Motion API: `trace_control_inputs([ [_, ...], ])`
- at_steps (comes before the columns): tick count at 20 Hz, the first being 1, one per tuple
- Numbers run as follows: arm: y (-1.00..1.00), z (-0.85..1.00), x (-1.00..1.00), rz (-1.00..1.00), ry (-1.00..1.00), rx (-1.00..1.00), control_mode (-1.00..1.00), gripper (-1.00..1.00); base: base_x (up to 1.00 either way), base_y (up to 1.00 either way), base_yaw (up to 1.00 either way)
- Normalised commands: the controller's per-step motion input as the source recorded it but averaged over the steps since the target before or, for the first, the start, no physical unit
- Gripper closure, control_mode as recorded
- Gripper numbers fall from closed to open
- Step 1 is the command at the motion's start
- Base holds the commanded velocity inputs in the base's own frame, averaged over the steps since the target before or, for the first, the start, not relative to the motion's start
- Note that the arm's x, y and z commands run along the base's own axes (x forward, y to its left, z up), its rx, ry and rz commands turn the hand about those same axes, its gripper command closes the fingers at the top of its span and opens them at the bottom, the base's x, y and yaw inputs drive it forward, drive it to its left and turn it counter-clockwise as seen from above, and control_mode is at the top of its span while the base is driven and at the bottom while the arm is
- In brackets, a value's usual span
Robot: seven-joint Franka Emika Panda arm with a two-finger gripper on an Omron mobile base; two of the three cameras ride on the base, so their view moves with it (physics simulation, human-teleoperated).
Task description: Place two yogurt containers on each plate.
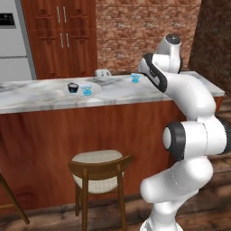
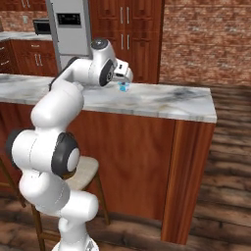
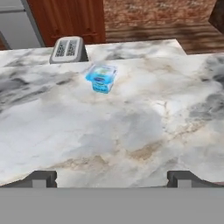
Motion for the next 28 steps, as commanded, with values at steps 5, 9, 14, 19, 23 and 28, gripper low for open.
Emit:
trace_control_inputs([
  [5,0.00,-0.19,0.67,0.00,0.09,0.00,-1.00,-1.00,0.00,0.00,0.00],
  [9,0.00,-0.22,0.62,0.00,0.09,0.00,-1.00,-1.00,0.00,0.00,0.00],
  [14,0.00,-0.27,0.59,0.00,0.04,0.00,-1.00,-1.00,0.00,0.00,0.00],
  [19,0.00,-0.27,0.52,0.00,0.01,0.00,-1.00,-1.00,0.00,0.00,0.00],
  [23,0.00,-0.34,0.47,0.00,0.00,0.00,-1.00,-1.00,0.00,0.00,0.00],
  [28,0.00,-0.20,0.41,0.00,0.00,0.00,-1.00,-1.00,0.00,0.00,0.00],
])
